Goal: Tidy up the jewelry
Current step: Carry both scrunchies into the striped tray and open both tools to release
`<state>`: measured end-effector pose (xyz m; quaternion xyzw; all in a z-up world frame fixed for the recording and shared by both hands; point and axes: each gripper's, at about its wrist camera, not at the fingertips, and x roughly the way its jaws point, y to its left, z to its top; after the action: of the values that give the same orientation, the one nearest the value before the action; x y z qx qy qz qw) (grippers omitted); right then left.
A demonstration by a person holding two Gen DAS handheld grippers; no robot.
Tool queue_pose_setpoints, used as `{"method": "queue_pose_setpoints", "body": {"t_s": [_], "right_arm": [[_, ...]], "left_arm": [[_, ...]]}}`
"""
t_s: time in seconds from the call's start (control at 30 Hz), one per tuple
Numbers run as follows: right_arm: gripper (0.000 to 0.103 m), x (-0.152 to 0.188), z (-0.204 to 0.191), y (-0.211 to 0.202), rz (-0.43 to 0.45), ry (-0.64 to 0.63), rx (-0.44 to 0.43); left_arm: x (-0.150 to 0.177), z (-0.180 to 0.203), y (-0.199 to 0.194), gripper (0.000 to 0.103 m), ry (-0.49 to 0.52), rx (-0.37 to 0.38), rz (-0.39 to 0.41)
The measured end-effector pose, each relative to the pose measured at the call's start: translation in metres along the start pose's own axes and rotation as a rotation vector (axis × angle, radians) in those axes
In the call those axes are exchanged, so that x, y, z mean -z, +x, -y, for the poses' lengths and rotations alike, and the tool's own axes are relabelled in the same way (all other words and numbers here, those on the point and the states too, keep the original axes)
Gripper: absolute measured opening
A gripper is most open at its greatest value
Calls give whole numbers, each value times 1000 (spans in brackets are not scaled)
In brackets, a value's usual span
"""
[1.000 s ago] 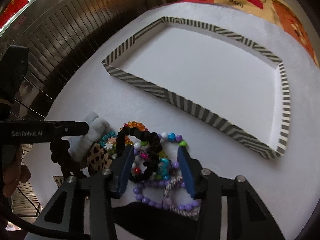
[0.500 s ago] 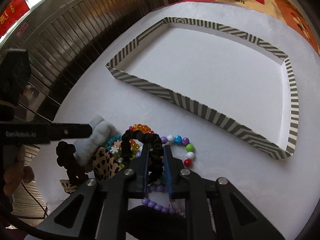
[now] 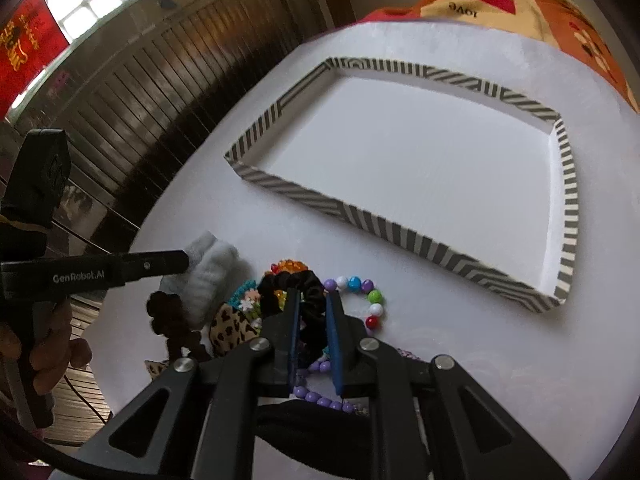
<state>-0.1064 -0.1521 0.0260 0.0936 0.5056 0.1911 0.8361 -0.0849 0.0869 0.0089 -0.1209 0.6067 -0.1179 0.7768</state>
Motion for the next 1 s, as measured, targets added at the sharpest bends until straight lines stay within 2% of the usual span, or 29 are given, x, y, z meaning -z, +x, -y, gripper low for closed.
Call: {"method": "queue_pose_setpoints", "body": {"t_s": [0.23,0.63,0.67,0.77,1.0], "right_arm": [[13,-3,7,-21,44,15,0],[13,-19,48,-62,151,93,51],[13,-21,51,-64,157,97,58],[13,-30,65,-66,172,126,75],[13,-46,96,-48,146,213,77]], "left_arm": [[-3,6,-17,0,6,-9,38],[-39,47,-49,0,91,-13,147],[-43,50,-50,0,108,-37,155],[-59,59,-46,0,127,-46,170],[-104,74,-18,0,151,-66,148]]}}
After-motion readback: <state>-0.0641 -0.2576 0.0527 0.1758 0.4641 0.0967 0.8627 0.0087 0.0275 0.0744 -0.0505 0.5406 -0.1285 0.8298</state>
